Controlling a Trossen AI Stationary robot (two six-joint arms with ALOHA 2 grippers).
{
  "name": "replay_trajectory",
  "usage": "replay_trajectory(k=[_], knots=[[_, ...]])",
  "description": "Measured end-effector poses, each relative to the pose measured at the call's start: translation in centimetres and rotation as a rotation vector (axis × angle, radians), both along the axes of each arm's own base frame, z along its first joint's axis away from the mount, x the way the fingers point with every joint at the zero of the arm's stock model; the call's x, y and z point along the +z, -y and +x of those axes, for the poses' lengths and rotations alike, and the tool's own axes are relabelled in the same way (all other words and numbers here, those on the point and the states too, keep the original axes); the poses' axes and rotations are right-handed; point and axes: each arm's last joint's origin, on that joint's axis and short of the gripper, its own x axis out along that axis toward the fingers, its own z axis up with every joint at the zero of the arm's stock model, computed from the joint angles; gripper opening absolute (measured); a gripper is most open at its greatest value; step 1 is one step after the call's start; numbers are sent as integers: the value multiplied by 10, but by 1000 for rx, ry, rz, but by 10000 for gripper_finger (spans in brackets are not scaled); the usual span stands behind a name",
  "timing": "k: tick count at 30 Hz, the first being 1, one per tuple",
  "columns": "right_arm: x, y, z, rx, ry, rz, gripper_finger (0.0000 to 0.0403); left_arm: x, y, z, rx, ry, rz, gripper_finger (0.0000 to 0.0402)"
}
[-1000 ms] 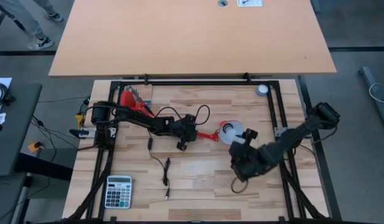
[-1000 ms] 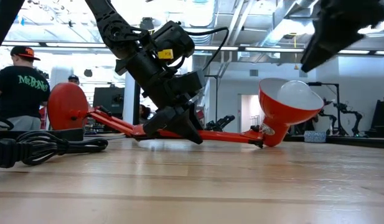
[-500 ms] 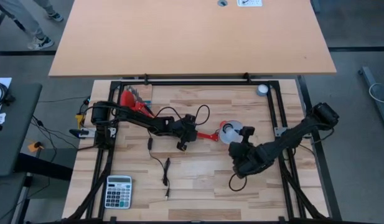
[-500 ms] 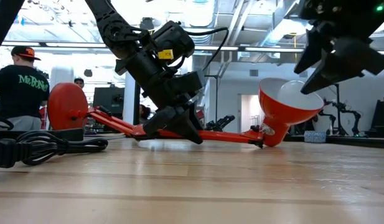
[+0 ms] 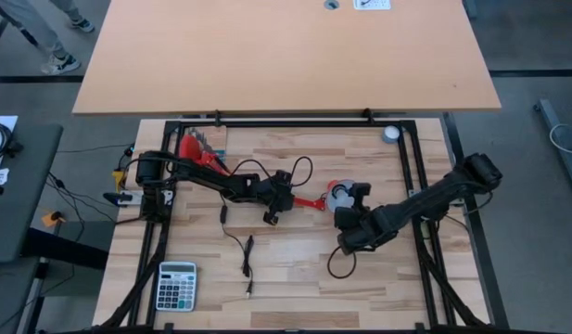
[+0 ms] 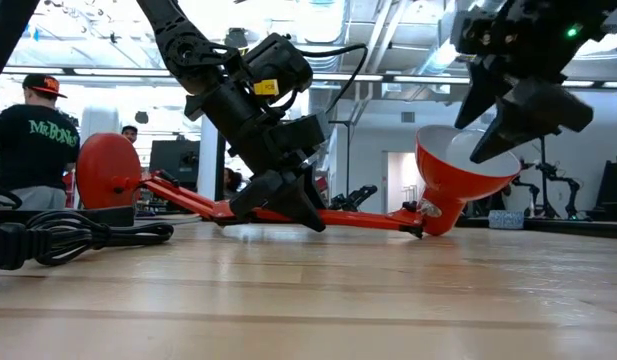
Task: Screw lightbulb
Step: Insert the lightbulb in the lamp
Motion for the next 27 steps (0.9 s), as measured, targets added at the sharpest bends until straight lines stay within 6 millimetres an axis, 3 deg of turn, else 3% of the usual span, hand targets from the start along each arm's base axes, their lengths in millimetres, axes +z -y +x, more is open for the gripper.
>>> replay_trajectory(k=[12, 27], knots=[[-23, 1, 9, -29, -75, -40, 376, 0, 0, 0, 1, -2, -1, 82], [-22, 5, 8, -155, 15, 6, 297, 0, 0, 0, 3, 1, -2, 82]])
